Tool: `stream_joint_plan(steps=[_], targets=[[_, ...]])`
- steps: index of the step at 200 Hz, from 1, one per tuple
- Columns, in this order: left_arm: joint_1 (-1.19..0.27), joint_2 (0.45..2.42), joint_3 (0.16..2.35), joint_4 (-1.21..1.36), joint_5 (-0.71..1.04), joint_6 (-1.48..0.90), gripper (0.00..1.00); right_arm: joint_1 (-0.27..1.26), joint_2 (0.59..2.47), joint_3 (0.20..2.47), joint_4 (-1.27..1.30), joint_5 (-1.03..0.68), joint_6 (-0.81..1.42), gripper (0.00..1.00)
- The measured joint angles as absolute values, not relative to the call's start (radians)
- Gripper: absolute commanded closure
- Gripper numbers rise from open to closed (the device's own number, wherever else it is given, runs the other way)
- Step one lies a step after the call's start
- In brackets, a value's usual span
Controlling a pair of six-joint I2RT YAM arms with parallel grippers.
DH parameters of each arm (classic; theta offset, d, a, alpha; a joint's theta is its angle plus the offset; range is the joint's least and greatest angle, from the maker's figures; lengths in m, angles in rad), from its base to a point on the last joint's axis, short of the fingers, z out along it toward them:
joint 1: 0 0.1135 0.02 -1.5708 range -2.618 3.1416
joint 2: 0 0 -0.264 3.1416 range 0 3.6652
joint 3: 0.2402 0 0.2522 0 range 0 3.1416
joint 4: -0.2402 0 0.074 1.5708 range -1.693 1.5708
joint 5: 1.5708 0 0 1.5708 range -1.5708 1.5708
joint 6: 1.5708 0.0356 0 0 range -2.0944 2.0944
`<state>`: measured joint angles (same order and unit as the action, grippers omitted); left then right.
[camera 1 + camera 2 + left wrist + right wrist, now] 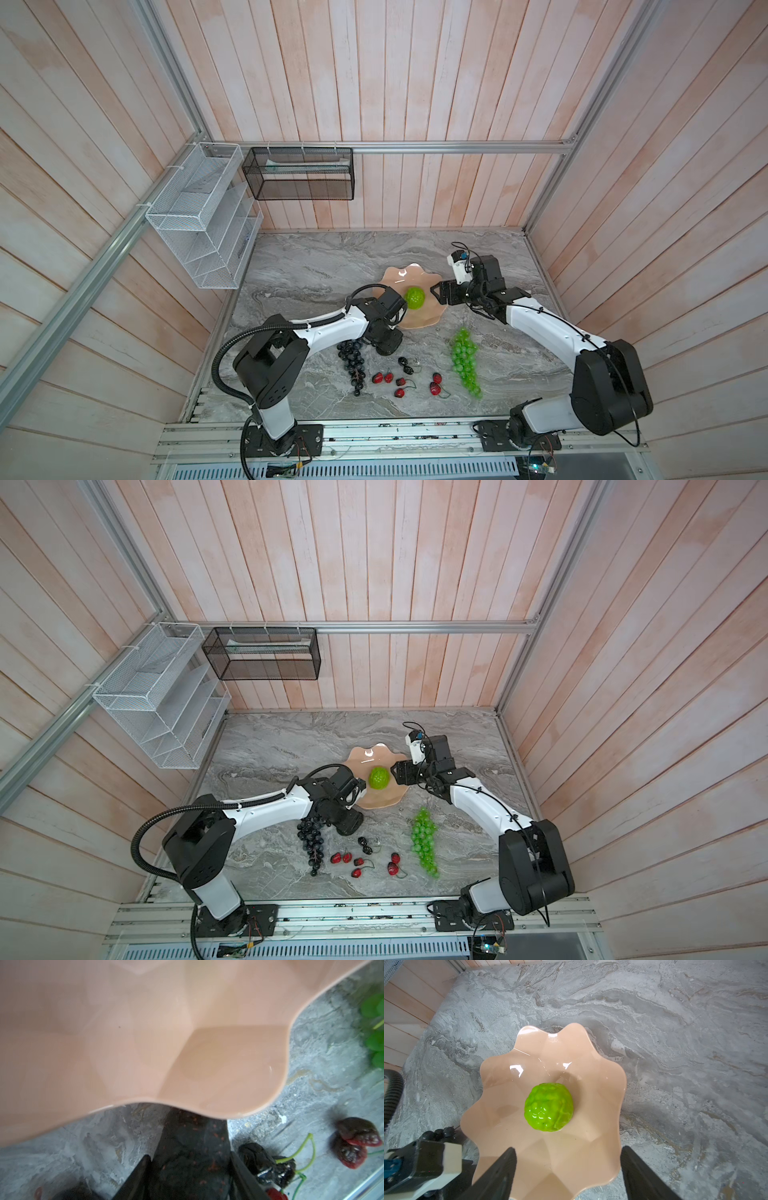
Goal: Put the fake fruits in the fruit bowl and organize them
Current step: 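Grasp the dark avocado with the left gripper and lift it, then lower the avocado into the bowl beside the green fruit and open the left gripper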
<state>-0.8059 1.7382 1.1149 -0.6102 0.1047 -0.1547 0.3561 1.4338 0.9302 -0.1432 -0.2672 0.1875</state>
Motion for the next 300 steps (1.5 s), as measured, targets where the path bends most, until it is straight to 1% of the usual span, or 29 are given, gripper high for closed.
stream_joint_plan(steps=[46,91,106,129,147,173,212,257,300], targets=[[-0.799,1.676,1.086,-0.617,0.108,-0.178,0.63,0.356,1.432,0.93,-0.131,-0.269,0.188,0.21],[-0.757,1.535,1.085,-0.651,0.149,-0.206,0.63,0.356,1.43,0.93,-0.131,-0.271,0.188,0.22],[-0.744,1.508,1.11,-0.677,0.156,-0.206,0.63,0.356,1.423,0.93,-0.131,-0.271,0.188,0.22],[-0.715,1.52,1.196,-0.695,0.171,-0.206,0.63,0.356,1.4,0.93,-0.131,-0.271,0.189,0.22],[-0.689,1.564,1.295,-0.692,0.175,-0.205,0.63,0.356,1.378,0.93,-0.131,-0.269,0.192,0.22],[-0.656,1.693,1.452,-0.664,0.172,-0.201,0.63,0.356,1.349,0.93,-0.131,-0.266,0.192,0.22],[-0.604,1.896,1.597,-0.629,0.171,-0.183,0.63,0.352,1.308,0.91,-0.132,-0.251,0.191,0.22],[-0.566,2.072,1.708,-0.615,0.171,-0.149,0.63,0.331,1.273,0.856,-0.138,-0.244,0.191,0.22],[-0.57,2.136,1.731,-0.605,0.159,-0.123,0.62,0.31,1.273,0.848,-0.142,-0.245,0.191,0.22]])
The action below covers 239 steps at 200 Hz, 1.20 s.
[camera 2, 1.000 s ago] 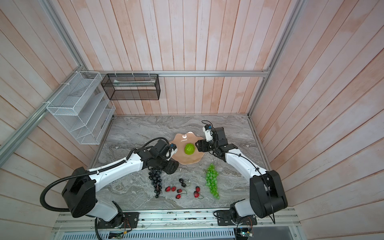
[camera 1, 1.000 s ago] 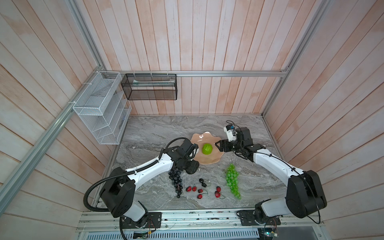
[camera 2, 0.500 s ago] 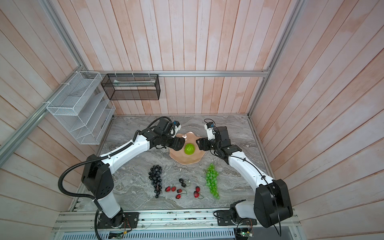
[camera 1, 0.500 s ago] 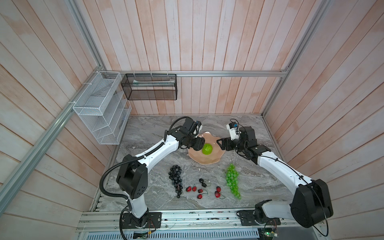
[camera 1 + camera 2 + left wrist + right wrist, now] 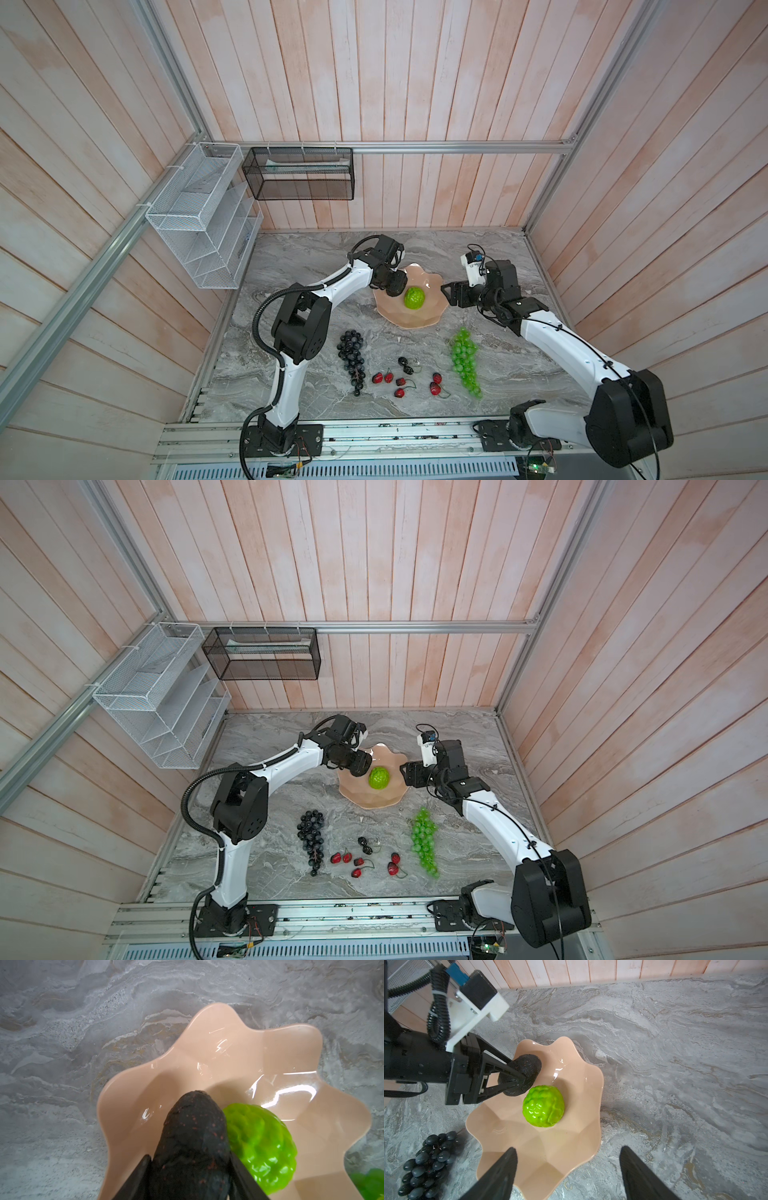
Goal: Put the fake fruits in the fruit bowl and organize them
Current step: 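Lower the avocado into the bowl beside the green fruit and open the left gripper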
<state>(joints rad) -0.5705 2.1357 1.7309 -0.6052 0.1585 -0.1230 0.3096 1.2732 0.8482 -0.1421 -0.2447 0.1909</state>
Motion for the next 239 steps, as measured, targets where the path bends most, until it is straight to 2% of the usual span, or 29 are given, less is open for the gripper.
stream_joint_plan(steps=[56,97,117,184,239], targets=[[-0.571,2.167,1.743,-0.586,0.158,-0.122,0.54,0.305,1.273,0.847,-0.143,-0.245,0.19,0.22],[-0.579,2.17,1.743,-0.582,0.16,-0.123,0.39,0.304,1.273,0.847,-0.154,-0.245,0.187,0.22],[-0.579,2.17,1.743,-0.58,0.16,-0.123,0.28,0.304,1.267,0.847,-0.161,-0.245,0.187,0.21],[-0.582,2.109,1.728,-0.568,0.158,-0.141,0.28,0.304,1.205,0.846,-0.188,-0.244,0.189,0.22],[-0.592,1.874,1.544,-0.525,0.14,-0.183,0.29,0.304,1.14,0.814,-0.221,-0.241,0.227,0.27]])
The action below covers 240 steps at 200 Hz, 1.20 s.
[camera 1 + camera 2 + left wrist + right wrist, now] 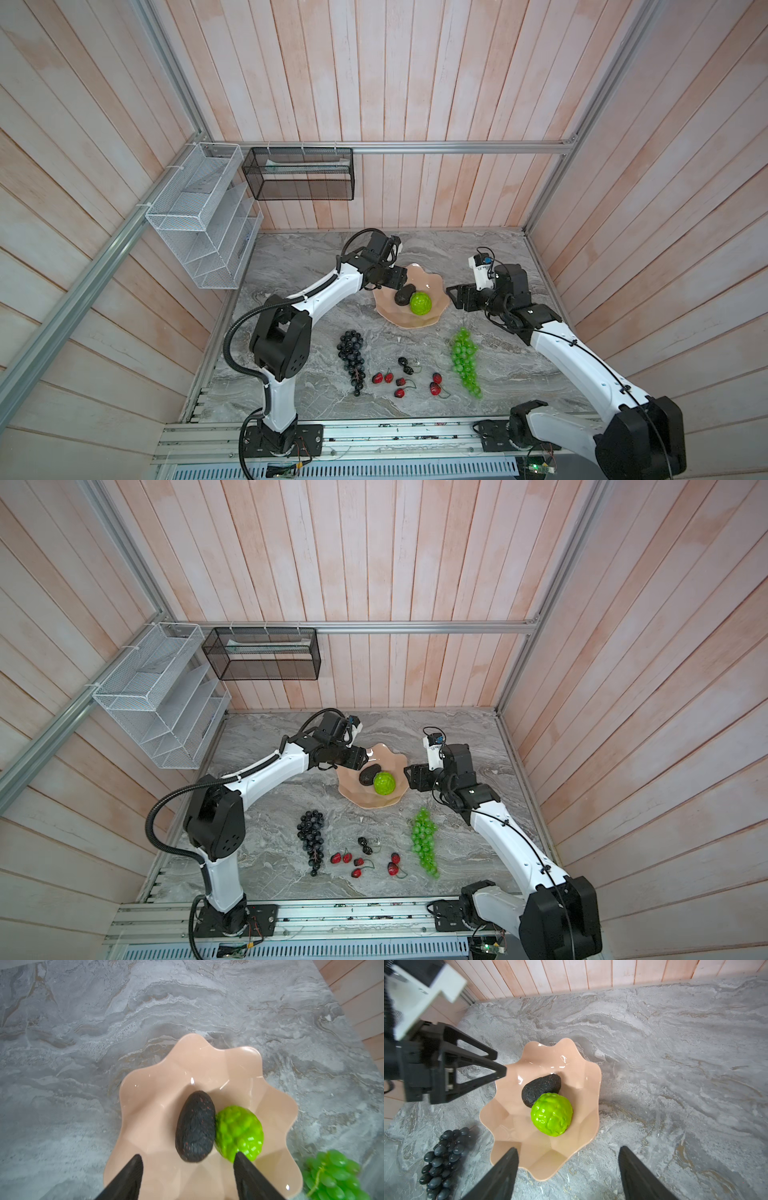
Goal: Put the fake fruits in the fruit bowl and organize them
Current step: 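Lower the avocado into the bowl beside the green fruit and open the left gripper, then withdraw the left gripper from the bowl while the right gripper moves toward the green grapes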
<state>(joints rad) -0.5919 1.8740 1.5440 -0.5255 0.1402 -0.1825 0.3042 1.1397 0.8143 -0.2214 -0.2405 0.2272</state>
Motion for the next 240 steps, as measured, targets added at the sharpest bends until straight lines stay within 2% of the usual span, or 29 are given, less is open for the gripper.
stream_joint_plan(steps=[46,79,131,159,214,240], targets=[[-0.643,1.611,1.253,-0.445,0.066,-0.26,0.29,0.298,1.083,0.743,-0.299,-0.201,0.284,0.33],[-0.649,1.528,1.125,-0.41,0.02,-0.318,0.29,0.278,1.043,0.677,-0.35,-0.185,0.358,0.38],[-0.648,1.507,1.099,-0.368,-0.02,-0.337,0.29,0.159,1.016,0.619,-0.379,-0.257,0.482,0.43],[-0.644,1.502,1.096,-0.345,-0.029,-0.333,0.29,0.084,1.095,0.616,-0.355,-0.353,0.505,0.44],[-0.606,1.458,1.035,-0.313,-0.025,-0.334,0.29,0.078,1.256,0.628,-0.368,-0.495,0.479,0.48],[-0.596,1.457,1.026,-0.313,-0.019,-0.334,0.29,0.078,1.271,0.629,-0.367,-0.535,0.47,0.58]])
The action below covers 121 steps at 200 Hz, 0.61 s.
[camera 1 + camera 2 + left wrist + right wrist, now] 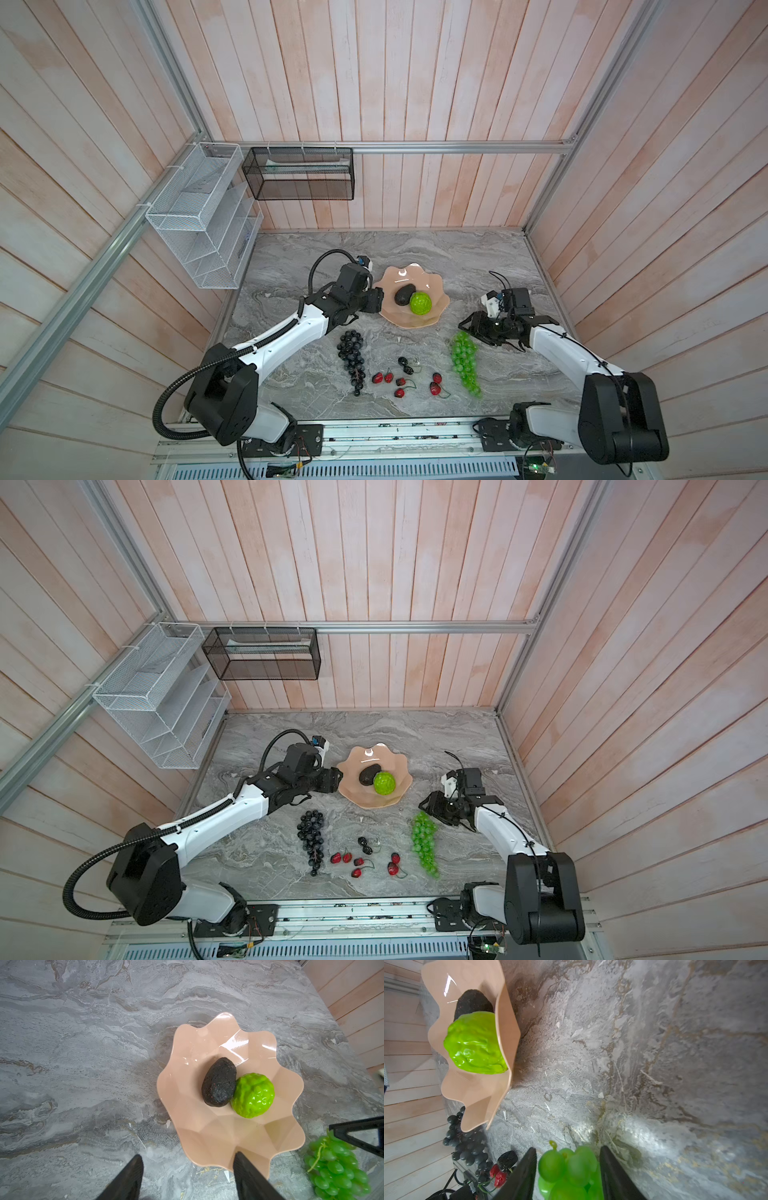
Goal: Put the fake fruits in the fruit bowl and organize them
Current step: 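Withdraw the left gripper from the bowl while the right gripper moves toward the green grapes, then lower the right gripper onto the green grape bunch and close on it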
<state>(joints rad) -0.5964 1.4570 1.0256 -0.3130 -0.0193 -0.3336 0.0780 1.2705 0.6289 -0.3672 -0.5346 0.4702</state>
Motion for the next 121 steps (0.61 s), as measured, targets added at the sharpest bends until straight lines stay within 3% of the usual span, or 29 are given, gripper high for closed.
stream_joint_plan(steps=[18,61,121], targets=[[-0.596,1.457,1.025,-0.309,-0.015,-0.333,0.29,0.078,1.281,0.632,-0.373,-0.548,0.469,0.58],[-0.596,1.455,1.023,-0.306,-0.013,-0.334,0.29,0.141,1.229,0.731,-0.464,-0.43,0.457,0.48],[-0.587,1.374,0.979,-0.322,-0.045,-0.334,0.29,0.51,1.215,0.897,-0.635,-0.044,0.483,0.5]])
